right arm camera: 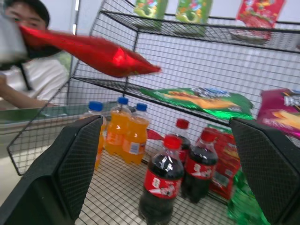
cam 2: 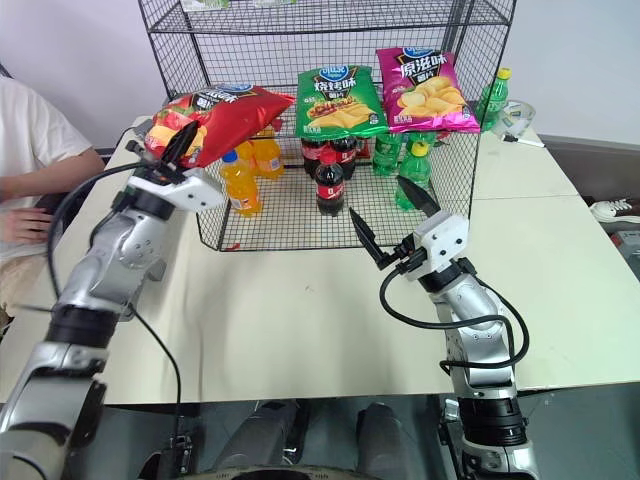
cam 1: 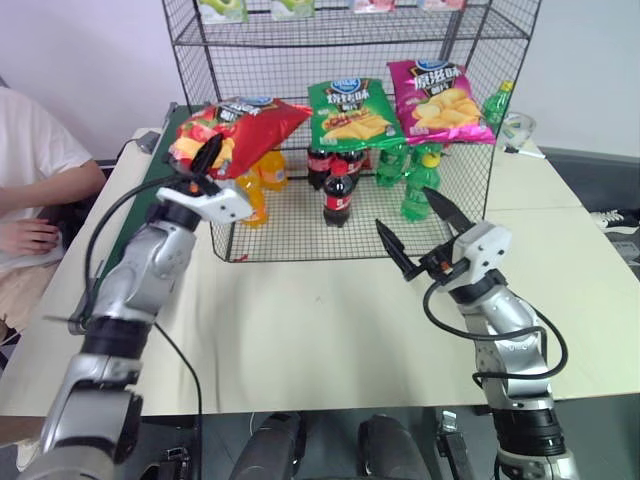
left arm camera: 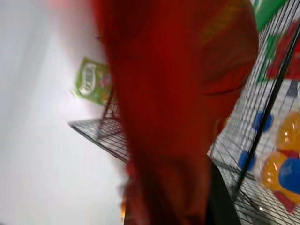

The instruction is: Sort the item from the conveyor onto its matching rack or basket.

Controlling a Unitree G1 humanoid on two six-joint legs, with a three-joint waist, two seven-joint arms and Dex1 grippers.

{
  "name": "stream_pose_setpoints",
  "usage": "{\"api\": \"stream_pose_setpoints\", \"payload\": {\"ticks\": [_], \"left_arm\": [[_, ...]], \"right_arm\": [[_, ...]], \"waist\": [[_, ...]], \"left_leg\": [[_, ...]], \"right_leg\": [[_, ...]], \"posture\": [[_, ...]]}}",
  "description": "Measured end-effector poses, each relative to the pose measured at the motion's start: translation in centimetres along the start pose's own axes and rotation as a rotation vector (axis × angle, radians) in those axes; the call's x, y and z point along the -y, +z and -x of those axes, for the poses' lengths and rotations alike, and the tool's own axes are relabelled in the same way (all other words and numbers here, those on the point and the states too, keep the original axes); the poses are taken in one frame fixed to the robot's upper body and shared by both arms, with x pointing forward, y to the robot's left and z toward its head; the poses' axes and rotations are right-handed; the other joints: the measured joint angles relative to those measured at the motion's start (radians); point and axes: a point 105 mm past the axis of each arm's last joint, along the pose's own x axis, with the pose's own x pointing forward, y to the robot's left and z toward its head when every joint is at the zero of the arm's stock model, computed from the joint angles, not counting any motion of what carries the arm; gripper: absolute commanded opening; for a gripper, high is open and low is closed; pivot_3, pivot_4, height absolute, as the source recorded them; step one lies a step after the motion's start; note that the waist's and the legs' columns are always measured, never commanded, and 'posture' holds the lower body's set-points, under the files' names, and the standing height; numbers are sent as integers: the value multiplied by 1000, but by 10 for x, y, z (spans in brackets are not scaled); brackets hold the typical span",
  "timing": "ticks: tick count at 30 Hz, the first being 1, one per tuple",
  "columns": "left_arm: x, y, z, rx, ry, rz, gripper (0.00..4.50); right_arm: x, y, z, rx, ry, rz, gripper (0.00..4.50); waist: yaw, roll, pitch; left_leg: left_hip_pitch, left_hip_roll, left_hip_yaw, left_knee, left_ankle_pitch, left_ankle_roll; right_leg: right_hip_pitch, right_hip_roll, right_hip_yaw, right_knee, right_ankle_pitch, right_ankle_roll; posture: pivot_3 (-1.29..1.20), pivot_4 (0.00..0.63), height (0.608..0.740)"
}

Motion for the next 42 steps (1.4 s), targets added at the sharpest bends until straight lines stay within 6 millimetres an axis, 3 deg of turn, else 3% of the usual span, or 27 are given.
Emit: {"api": "stream_pose_setpoints", "payload": {"ticks": [4,7,11,18,25,35,42], "left_arm": [[7,-6,-27,-50,27,-26,14],[-2,-9,-44,-73,69,-43,14],[6,-16,-53,-136,50,-59,14],[29,-21,-57,-250,-33,26,14],[37,-5,-66,-246,-55,219,14],[36,-3,-68,-269,-30,385,14],[22,8,-73,-185,41,414,14]], "right_arm": [[-13,2,-10,9,36,-4,4500],[-23,2,-15,12,49,-27,4500],[-23,1,-15,5,40,-27,4500],[-23,3,-17,-6,46,-21,4500],[-12,5,-19,-5,2,-8,4500],[-14,4,-20,-9,6,-11,4500],[-19,3,-20,-12,25,-18,4500]], "waist": [[3,-1,1],[0,-1,1],[-2,-1,1],[-9,-2,1],[1,-2,0],[2,-2,0],[0,-2,1]], "left_leg": [[-1,0,0,0,0,0],[-2,0,0,0,0,0],[-2,-1,0,0,0,0],[-2,-1,0,1,1,0],[-2,-1,-1,2,1,0],[-3,-1,-1,2,1,0],[-4,-1,-1,3,2,-3]], "right_leg": [[0,0,0,0,0,0],[-2,0,0,0,0,1],[-2,0,0,1,0,1],[-2,0,-1,1,0,1],[-1,0,-1,1,0,1],[-1,0,-1,1,0,1],[-2,0,-1,1,0,1]], "posture": [[0,150,740],[0,150,740],[0,150,740],[0,150,740],[0,150,740],[0,150,740],[0,150,740]]}}
